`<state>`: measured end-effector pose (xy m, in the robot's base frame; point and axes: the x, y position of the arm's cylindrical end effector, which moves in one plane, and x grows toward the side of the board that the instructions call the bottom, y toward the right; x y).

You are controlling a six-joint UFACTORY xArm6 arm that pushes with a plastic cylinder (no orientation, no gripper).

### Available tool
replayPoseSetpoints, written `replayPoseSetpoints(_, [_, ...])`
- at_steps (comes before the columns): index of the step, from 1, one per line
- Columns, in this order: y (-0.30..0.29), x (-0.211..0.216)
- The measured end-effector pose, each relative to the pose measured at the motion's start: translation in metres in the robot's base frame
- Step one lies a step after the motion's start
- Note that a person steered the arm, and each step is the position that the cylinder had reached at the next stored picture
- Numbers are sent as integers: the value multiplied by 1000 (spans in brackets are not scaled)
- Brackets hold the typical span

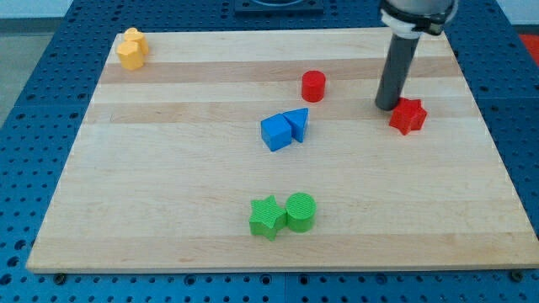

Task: Place the red star horizontally at the right of the green circle

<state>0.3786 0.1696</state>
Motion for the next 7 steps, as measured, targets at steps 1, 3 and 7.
replayPoseSetpoints(1, [35,18])
replayPoseSetpoints(3, [43,62])
replayPoseSetpoints(7, [68,150])
